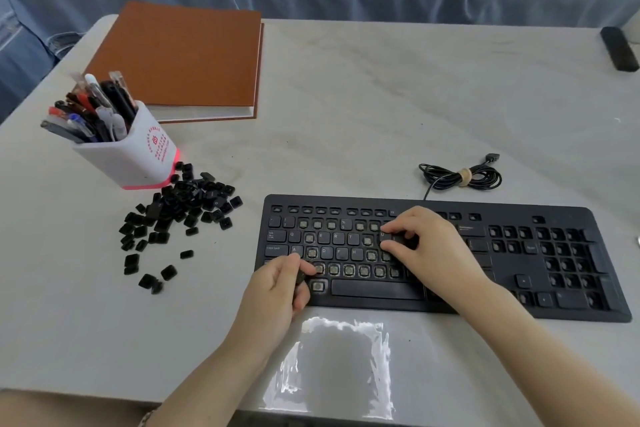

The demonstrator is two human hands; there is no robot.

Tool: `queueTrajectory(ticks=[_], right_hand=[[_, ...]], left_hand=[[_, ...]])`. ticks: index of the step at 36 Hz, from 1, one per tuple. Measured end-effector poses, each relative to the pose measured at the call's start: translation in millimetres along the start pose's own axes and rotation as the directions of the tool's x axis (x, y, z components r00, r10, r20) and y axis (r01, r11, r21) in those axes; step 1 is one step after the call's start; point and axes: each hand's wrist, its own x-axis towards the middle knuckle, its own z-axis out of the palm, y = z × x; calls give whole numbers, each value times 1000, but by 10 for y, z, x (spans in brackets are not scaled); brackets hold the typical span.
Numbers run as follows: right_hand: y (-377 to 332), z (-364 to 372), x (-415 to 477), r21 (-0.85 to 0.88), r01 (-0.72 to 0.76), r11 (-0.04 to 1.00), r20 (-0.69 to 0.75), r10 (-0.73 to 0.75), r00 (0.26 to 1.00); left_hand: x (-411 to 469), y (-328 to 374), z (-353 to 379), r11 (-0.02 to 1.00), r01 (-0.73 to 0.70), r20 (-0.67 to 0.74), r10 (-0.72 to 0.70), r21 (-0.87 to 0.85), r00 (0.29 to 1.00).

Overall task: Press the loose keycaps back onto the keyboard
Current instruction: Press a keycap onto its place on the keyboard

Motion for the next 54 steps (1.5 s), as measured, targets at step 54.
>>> queueTrajectory(ticks=[54], right_hand=[[100, 325, -267, -368, 200, 908, -349, -334, 876]], left_hand=[[166, 171, 3, 902, 238, 77, -226, -359, 971]])
